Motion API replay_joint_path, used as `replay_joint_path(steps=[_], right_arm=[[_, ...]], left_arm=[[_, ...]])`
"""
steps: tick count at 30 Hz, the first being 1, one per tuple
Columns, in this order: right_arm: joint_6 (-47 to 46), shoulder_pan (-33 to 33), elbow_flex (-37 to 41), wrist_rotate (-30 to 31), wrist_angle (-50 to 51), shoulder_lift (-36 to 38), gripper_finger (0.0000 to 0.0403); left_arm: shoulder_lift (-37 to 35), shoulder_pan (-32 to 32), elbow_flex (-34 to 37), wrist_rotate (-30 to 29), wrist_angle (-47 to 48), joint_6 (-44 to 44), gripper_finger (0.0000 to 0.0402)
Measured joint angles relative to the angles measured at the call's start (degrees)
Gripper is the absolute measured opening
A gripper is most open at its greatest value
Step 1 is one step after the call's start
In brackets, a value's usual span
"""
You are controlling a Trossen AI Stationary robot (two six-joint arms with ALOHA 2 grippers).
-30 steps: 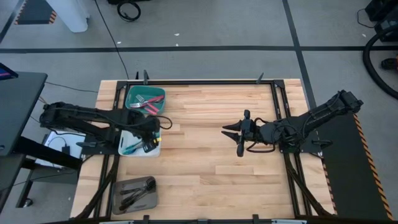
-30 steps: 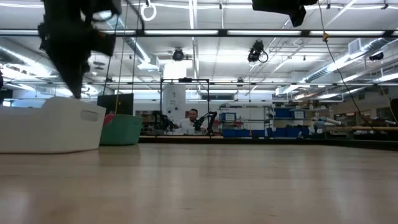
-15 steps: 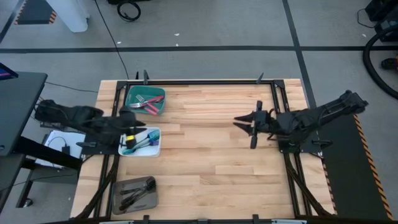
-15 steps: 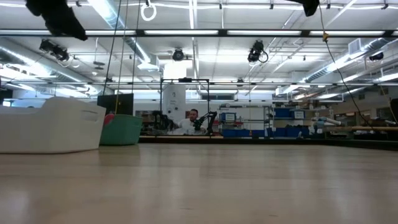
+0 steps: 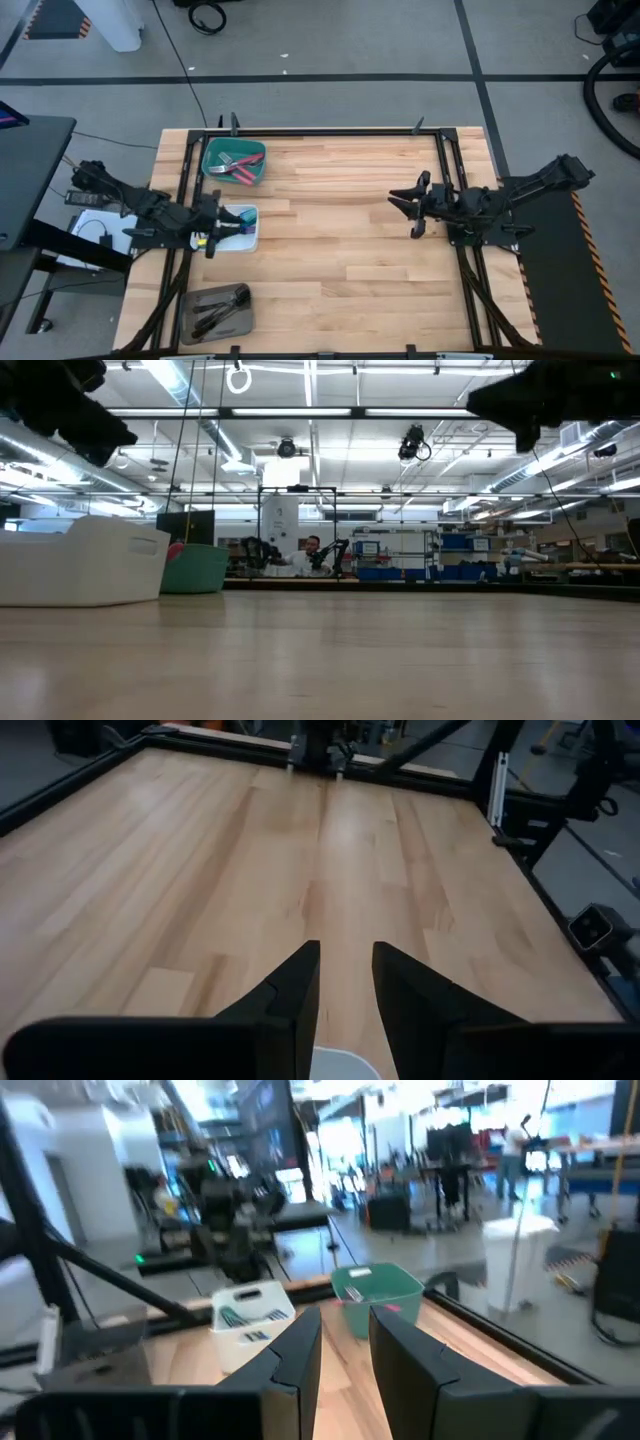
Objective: Sort silverware by color (type)
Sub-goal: Return to Home Position
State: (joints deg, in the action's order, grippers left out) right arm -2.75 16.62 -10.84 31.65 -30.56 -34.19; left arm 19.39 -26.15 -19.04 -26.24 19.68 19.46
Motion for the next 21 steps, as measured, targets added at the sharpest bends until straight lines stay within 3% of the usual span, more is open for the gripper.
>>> replay_joint_path(steps=[6,14,21], right_arm=[[-0.99,0.00,10.56,-0.39,-13.65,1.80,0.0096],[-1.85,0.00,10.20,-6.83,-12.32,1.13,0.0096],[1.44,0.00,10.39,-9.22,-12.10,1.13,0.0096]], left_arm=[[0.06,-1.39,7.74,0.17,-9.15,-0.94,0.0105],[0.06,-4.12,17.02,7.92,-25.43,-2.25,0.0105],[0.07,-5.67,18.53,8.08,-28.26,-10.15,0.0105]])
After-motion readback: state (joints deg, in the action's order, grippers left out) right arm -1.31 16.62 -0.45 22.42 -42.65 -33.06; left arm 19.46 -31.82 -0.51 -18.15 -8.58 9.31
